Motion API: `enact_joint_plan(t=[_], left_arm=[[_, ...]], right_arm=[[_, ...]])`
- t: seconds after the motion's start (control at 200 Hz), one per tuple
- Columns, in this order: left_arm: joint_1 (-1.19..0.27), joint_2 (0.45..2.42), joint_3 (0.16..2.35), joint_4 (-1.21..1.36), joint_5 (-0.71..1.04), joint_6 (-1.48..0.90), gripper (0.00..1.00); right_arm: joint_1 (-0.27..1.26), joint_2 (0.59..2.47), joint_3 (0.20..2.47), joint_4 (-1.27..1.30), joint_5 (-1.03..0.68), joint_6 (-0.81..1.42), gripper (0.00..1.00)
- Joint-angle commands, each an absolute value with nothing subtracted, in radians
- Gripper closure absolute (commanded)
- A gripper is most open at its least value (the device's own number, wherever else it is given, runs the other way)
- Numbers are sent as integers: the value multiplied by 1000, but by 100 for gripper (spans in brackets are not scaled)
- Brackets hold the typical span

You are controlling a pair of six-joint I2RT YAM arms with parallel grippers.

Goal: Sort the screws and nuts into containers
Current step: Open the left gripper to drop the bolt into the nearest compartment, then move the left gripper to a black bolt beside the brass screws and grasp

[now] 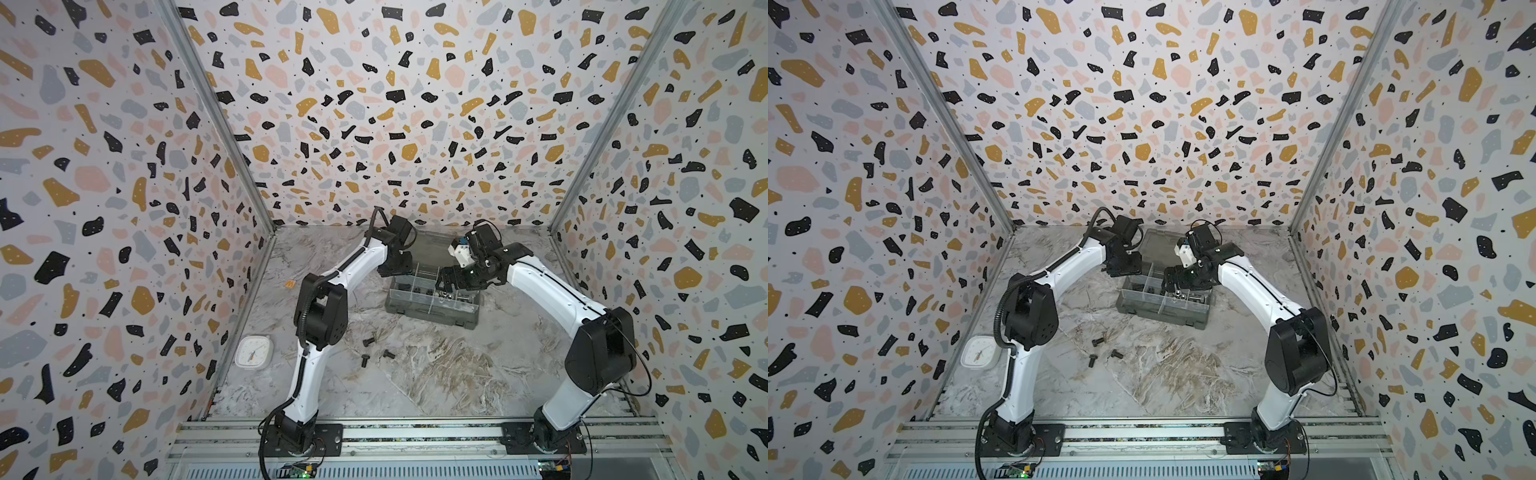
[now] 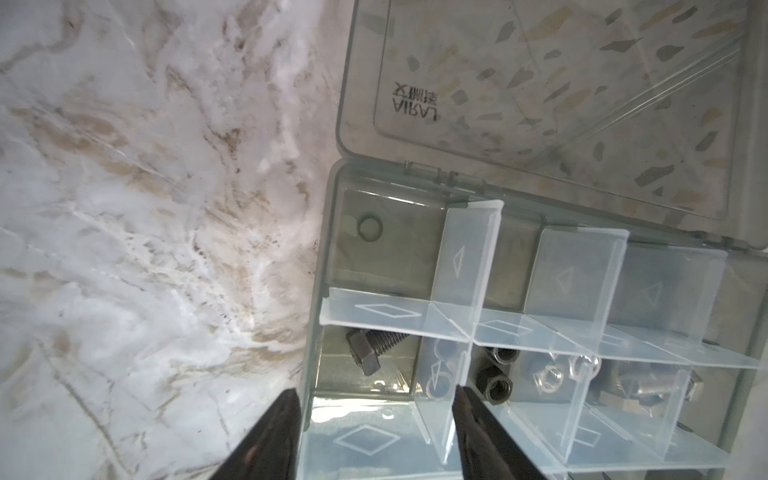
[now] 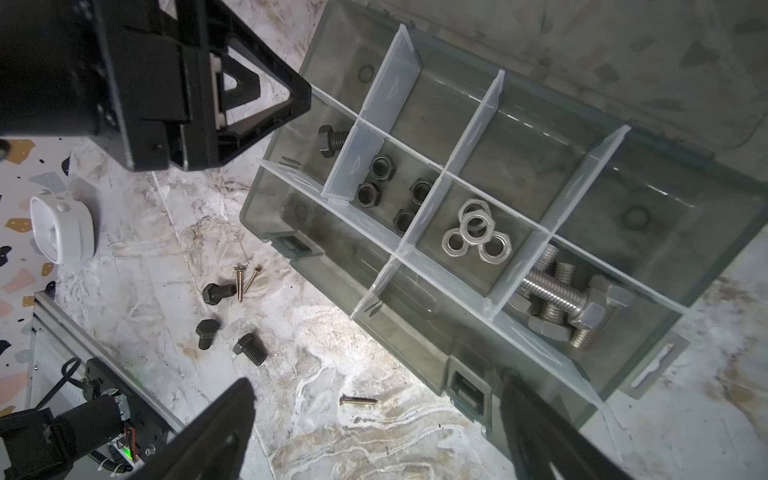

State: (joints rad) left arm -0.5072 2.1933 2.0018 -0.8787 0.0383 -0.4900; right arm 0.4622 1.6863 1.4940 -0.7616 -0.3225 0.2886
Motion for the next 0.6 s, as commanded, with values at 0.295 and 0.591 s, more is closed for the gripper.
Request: enact_joint_plan(t=[0.295,0.591], left_arm=[[-511,1720,1418,-841,-88,-428,36],[-512,1589,1113,-800,-48,-397,34]], right_arm=[[527,1614,1489,-813,-305,275,6],[590,1636,1497,-826,-299,283,6]])
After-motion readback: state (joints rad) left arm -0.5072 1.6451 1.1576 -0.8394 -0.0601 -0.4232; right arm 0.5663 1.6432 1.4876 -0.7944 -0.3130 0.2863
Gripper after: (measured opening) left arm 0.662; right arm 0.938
